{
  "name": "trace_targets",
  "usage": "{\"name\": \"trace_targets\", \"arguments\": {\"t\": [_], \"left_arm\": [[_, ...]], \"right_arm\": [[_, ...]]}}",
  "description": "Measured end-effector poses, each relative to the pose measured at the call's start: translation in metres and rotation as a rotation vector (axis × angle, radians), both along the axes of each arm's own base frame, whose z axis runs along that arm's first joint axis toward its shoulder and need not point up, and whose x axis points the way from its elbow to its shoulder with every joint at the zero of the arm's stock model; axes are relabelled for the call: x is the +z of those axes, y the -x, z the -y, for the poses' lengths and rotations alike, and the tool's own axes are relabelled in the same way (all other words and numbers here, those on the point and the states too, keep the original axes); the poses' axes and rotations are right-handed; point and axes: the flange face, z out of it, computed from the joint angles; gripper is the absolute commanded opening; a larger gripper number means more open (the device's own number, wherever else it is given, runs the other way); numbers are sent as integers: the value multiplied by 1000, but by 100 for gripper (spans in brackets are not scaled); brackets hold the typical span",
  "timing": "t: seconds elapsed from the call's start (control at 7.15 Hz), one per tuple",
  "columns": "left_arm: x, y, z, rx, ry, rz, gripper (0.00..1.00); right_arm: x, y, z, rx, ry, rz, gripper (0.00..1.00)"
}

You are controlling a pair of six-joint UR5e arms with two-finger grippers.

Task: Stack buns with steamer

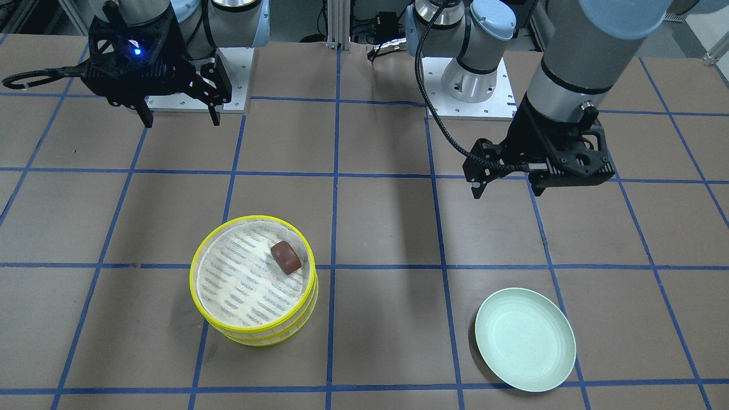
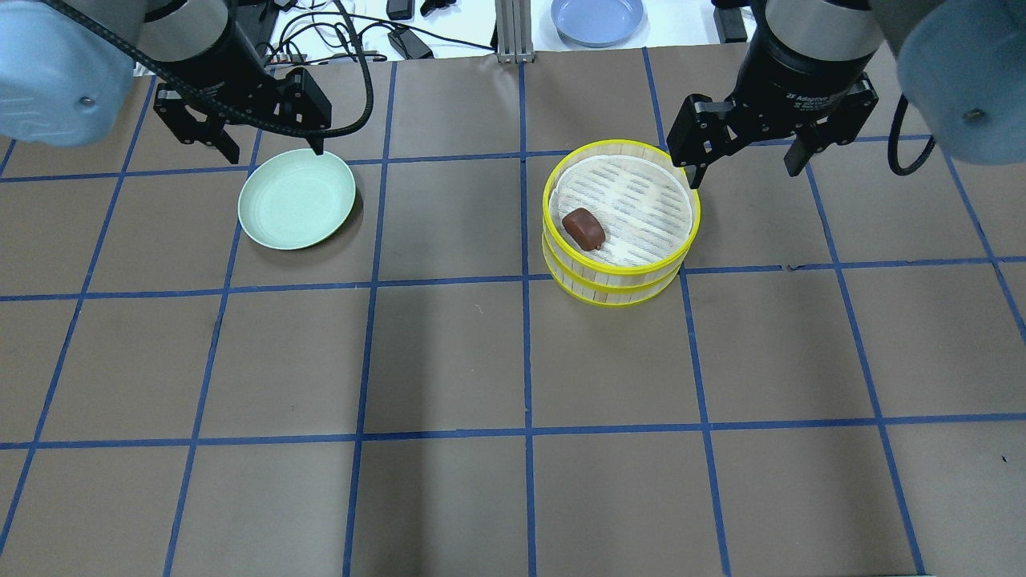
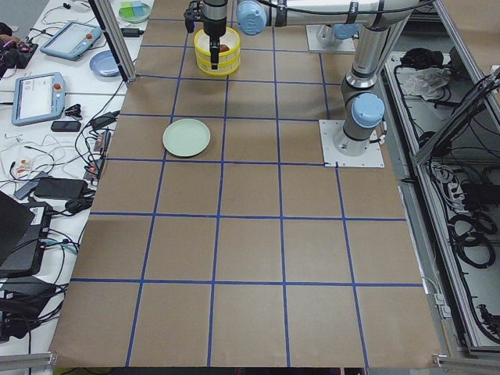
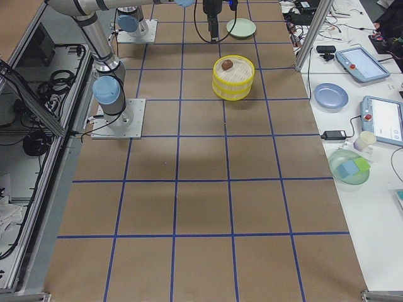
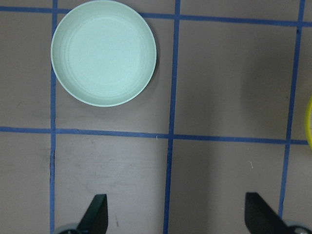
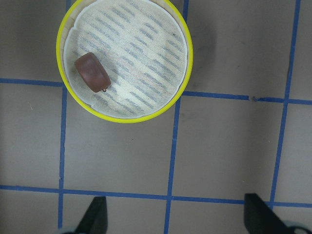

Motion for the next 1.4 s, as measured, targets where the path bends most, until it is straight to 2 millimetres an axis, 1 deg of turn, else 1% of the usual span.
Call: {"name": "trace_targets", "arguments": {"t": [0.28,0.42,0.56,0.84,1.4], "left_arm": [[19,-3,-31,-10,-31,2,100],[25,-4,-40,-12,-34,0,100],[27,-5,-44,-12,-37,1,100],[21,-6,-46,-5,-47,0,100],[16,-8,-46,-14,-55,-1,100]], "right_arm": [[0,1,0,-1,-1,0,100],[0,4,2,-7,0,2,100],[0,11,5,-19,6,6,100],[2,22,9,-40,18,12,100],[3,24,10,-45,19,13,100]]}}
